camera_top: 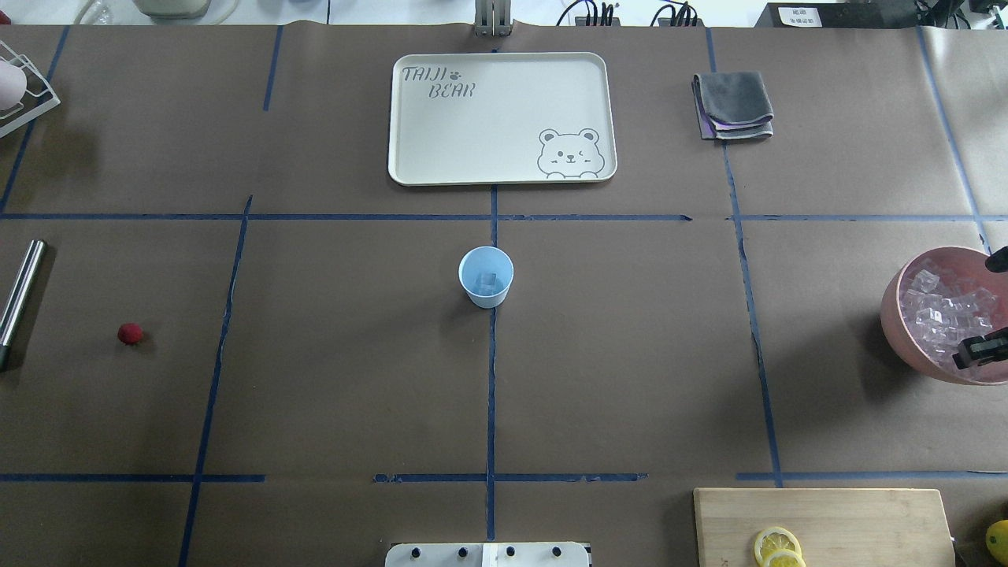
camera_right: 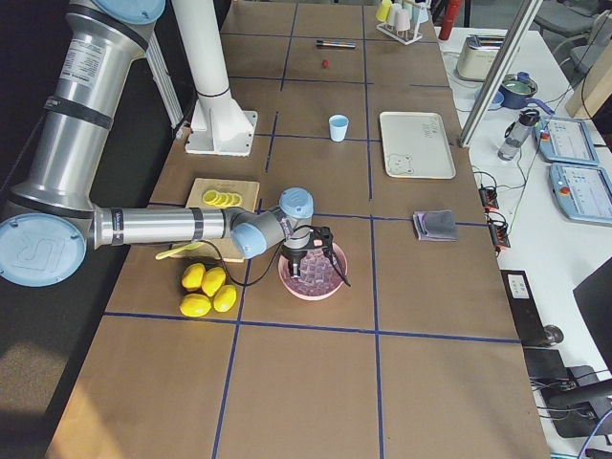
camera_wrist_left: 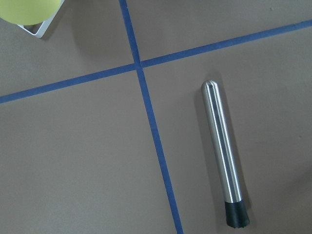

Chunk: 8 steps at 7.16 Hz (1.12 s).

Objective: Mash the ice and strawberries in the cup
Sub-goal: 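Grasp a third ice cube from the pink bowl with the right gripper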

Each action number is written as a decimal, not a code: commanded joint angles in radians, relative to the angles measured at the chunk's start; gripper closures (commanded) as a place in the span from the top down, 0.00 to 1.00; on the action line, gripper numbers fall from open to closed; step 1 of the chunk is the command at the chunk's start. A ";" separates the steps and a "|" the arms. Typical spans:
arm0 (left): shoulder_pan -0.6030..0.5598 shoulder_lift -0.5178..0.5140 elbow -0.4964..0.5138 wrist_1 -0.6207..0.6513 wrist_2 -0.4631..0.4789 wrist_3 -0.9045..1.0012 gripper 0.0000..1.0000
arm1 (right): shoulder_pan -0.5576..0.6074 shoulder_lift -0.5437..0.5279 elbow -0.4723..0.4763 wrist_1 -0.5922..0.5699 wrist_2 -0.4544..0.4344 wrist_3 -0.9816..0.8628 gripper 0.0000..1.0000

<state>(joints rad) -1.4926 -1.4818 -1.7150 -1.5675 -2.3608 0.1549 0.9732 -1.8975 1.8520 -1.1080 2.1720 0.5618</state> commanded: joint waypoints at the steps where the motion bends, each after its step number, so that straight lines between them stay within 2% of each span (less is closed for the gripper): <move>1: 0.000 0.000 0.000 0.000 0.000 0.000 1.00 | 0.005 -0.003 0.025 -0.001 0.005 0.000 0.06; 4: 0.000 0.000 0.000 0.000 0.000 0.000 1.00 | 0.018 -0.043 0.156 -0.012 0.008 0.000 0.04; 5: 0.000 0.000 0.000 0.001 -0.002 0.000 1.00 | 0.033 -0.019 0.165 -0.010 0.006 0.000 0.01; 7: 0.000 0.000 0.000 0.001 0.000 0.000 1.00 | 0.042 0.043 0.162 -0.013 0.014 -0.003 0.00; 8: 0.000 0.000 0.002 0.000 0.000 0.000 1.00 | 0.062 0.092 0.177 -0.062 0.015 -0.002 0.00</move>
<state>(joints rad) -1.4926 -1.4819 -1.7147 -1.5666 -2.3610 0.1550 1.0169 -1.8531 2.0173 -1.1330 2.1842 0.5595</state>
